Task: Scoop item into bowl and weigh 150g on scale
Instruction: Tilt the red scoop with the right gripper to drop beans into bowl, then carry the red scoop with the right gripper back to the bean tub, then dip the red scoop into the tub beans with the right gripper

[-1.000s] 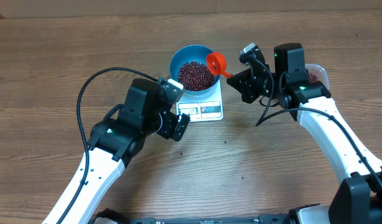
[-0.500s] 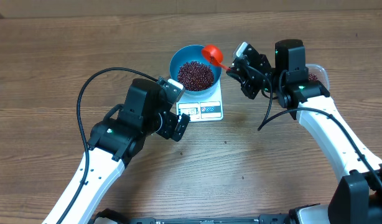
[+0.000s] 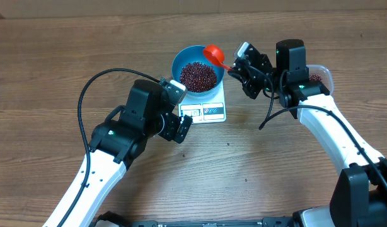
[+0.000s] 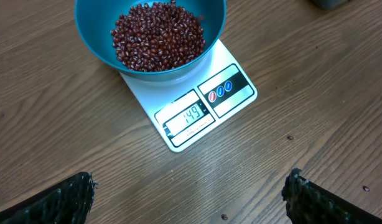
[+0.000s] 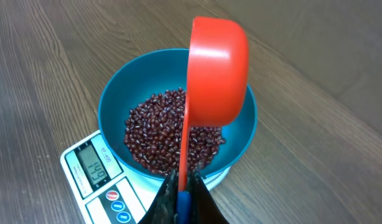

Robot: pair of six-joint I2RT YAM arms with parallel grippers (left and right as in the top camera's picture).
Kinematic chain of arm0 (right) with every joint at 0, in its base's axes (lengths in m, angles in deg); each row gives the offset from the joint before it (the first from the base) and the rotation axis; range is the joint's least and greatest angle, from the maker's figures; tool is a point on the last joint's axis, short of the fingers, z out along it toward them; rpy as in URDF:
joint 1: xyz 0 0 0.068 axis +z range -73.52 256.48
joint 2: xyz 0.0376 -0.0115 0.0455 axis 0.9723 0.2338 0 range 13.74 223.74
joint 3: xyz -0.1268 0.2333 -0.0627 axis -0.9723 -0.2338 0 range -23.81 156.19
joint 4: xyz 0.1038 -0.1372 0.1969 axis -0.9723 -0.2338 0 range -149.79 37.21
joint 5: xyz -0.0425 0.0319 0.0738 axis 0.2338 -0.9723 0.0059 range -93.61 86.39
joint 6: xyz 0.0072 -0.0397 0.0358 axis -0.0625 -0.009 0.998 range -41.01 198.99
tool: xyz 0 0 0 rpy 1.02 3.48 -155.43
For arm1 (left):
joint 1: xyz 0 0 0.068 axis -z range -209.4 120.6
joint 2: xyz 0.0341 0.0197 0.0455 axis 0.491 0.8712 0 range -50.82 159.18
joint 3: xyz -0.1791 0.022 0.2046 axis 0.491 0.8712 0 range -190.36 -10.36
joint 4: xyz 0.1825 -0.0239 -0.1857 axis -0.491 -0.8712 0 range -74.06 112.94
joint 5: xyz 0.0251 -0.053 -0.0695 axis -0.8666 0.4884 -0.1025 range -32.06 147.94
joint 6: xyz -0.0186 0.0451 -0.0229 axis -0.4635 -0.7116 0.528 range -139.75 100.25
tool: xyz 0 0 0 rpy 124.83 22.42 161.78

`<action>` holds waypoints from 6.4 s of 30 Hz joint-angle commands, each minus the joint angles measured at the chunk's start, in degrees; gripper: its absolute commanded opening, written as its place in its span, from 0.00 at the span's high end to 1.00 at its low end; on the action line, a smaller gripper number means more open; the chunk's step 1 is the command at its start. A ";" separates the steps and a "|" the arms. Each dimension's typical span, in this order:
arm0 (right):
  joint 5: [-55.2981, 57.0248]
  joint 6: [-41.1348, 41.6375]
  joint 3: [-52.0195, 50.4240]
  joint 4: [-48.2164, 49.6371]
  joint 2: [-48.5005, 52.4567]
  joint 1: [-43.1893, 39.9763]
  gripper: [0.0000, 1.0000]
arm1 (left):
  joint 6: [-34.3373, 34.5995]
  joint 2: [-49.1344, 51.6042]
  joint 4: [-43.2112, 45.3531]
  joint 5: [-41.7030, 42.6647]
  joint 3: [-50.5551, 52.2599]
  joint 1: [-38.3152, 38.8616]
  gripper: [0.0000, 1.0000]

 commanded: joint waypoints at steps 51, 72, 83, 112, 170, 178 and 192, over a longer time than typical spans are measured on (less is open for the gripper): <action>-1.20 31.15 1.88 -24.06 -13.81 -27.34 0.96 | 0.57 0.26 0.20 0.39 0.00 -0.09 0.00; -1.14 31.12 1.88 -24.81 -13.70 -27.34 0.96 | 0.57 0.26 0.20 0.39 0.00 -0.09 0.00; 22.29 31.10 1.86 -27.96 -12.17 -27.34 0.96 | 0.57 0.26 0.20 0.39 0.00 -0.09 0.01; 22.16 30.95 0.24 -27.74 1.42 -27.34 0.96 | 0.55 0.26 0.20 0.39 0.00 -0.09 0.00; 15.30 20.06 -1.99 -21.88 4.50 -27.34 0.96 | 0.57 0.26 0.17 0.39 0.00 -0.09 0.00; 15.21 20.92 -1.97 -22.51 5.88 -27.34 0.96 | 0.57 0.26 0.17 0.39 0.00 -0.09 0.01; 9.57 22.34 5.84 -29.42 -2.75 -28.74 0.96 | 0.57 0.26 0.17 0.39 0.00 -0.09 0.00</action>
